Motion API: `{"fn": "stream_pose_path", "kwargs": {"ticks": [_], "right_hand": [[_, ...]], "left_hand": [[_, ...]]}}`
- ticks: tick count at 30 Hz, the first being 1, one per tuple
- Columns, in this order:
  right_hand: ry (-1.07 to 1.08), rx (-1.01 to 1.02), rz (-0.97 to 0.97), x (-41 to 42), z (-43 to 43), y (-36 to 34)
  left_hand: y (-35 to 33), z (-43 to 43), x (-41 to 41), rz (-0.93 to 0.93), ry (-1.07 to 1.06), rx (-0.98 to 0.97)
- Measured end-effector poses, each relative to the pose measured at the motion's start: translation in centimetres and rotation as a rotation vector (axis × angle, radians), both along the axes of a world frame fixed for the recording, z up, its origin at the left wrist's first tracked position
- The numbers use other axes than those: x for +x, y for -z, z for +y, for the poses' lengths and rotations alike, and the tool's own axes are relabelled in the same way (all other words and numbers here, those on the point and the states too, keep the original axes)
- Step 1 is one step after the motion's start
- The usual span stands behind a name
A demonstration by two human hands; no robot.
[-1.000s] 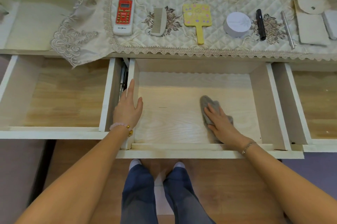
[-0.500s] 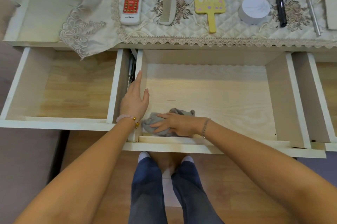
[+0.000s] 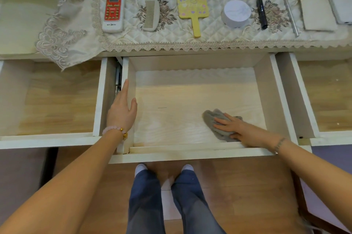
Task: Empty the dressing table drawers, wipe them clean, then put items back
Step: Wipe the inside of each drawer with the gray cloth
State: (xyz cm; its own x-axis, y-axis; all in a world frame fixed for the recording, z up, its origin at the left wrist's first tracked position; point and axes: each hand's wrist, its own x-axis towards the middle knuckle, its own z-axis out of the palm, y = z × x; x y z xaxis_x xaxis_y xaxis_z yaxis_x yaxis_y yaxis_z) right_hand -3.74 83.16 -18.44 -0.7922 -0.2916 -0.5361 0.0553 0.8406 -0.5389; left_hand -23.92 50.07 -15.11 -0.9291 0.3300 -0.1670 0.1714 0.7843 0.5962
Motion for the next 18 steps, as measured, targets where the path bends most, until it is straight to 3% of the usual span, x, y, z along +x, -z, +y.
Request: {"fn": "stream_pose_path", "kwargs": {"ticks": [7,10,13,18], "right_hand": [[0.569,0.023,0.159,1.0,4.8,0.2],[0.738,0.117,0.13,-1.7,3.8,0.7],[0.742,0.281,0.195,-3.3,1.8,1.4],[0.608,0.231,0.236,-6.1,-4.8,0.4]], "left_hand": [[-0.2,0.3,0.2,0.012,-0.016,-0.04],[-0.3,0.4,0.1,0.017,-0.017,-0.042],[-0.3,0.4,0.1,0.019,-0.017,-0.041],[-0.2,0.3,0.1,0.031,-0.013,-0.036]]}}
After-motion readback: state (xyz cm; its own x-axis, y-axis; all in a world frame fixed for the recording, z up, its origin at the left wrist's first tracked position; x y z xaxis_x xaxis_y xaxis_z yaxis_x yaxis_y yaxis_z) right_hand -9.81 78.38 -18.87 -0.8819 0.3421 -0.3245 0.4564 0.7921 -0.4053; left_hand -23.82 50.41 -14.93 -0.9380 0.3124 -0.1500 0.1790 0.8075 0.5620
